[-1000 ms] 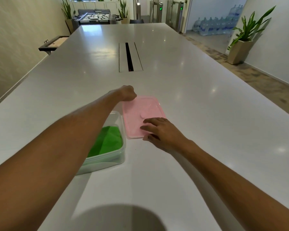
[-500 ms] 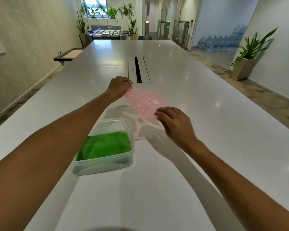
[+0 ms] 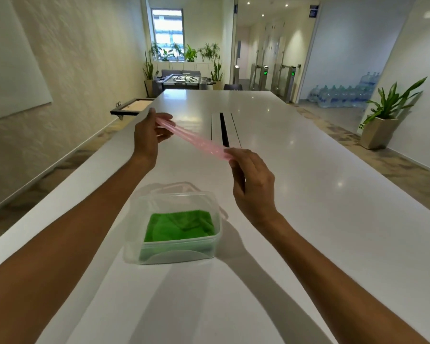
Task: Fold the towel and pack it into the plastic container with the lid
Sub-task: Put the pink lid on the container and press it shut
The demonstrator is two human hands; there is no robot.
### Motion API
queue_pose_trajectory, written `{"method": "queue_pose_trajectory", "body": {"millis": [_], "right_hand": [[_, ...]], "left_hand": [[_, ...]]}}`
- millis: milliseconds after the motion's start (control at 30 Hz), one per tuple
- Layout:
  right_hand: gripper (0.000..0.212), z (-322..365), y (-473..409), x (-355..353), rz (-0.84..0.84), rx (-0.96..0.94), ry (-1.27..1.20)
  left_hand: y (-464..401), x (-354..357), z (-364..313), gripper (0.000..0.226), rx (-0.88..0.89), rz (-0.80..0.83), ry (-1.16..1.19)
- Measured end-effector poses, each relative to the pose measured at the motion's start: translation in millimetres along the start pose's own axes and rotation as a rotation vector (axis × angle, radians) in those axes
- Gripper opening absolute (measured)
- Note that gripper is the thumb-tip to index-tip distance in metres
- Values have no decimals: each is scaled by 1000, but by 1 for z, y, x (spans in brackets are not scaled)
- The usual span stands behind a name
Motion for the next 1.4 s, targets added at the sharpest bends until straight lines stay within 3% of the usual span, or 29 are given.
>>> {"method": "queue_pose_trajectory", "body": {"millis": [267, 400, 600, 767, 933, 1067, 1400], "right_hand": [[35, 25, -2, 25, -1, 331, -192], [42, 17, 7, 38, 99, 535, -241], [47, 8, 24, 52, 301, 784, -242], [46, 13, 38, 56, 410, 848, -35], [51, 13, 53, 63, 449, 952, -63], [59, 10, 64, 72, 542, 1012, -48], [50, 3, 64, 79, 767, 1021, 138]], "left_hand": [[30, -57, 5, 32, 115, -75, -319], [53, -72, 9, 31, 136, -46, -534], [66, -84, 26, 32, -146, -18, -503], [76, -88, 43, 30, -401, -58, -437], [87, -87, 54, 32, -535, -40, -398], [93, -88, 57, 34, -578, -40, -407], [99, -95, 64, 39, -601, -106, -459]]}}
Point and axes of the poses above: each hand's wrist, its own y-axis away from the middle knuckle, its own x-axis out of the palm, z = x × y, the point moved 2 cm from there along -y, towards the middle knuckle
